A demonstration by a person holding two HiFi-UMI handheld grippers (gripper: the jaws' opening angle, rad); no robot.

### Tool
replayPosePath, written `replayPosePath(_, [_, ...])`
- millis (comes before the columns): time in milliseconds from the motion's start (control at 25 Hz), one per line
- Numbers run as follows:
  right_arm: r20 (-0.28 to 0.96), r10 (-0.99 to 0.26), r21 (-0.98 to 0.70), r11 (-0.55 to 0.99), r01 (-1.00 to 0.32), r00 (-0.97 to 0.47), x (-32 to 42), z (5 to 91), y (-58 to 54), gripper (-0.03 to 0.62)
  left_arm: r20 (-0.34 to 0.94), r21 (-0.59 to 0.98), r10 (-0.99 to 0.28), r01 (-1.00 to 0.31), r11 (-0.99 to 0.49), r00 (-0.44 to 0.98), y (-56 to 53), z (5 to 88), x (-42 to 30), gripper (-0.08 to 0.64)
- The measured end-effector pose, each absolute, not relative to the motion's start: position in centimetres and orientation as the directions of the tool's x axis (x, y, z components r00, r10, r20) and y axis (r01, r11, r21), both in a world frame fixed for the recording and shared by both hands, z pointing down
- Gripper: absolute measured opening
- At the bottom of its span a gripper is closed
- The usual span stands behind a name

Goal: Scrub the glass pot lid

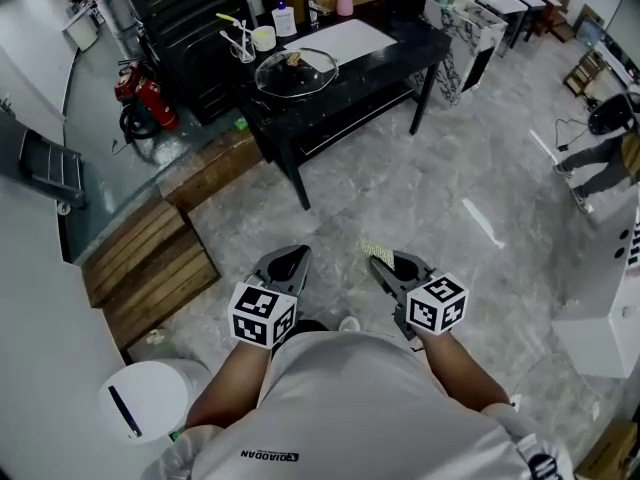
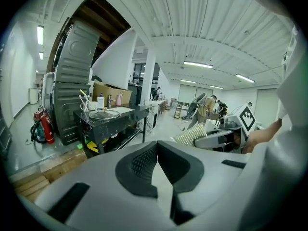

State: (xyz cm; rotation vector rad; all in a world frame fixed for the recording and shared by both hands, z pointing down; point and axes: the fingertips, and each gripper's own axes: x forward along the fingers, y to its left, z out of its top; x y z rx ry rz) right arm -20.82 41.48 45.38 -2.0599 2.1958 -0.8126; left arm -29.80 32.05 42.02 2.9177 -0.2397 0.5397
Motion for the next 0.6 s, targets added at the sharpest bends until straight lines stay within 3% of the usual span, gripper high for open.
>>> replayPosePath(600, [0.389, -0.917, -0.414, -0.088, -0.906, -0.089, -12.1, 48.5, 37.4, 0.083, 0.399, 0.175, -0.052, -0.132, -0.976, 0.915, 25.8, 45.2, -19.6, 0.015])
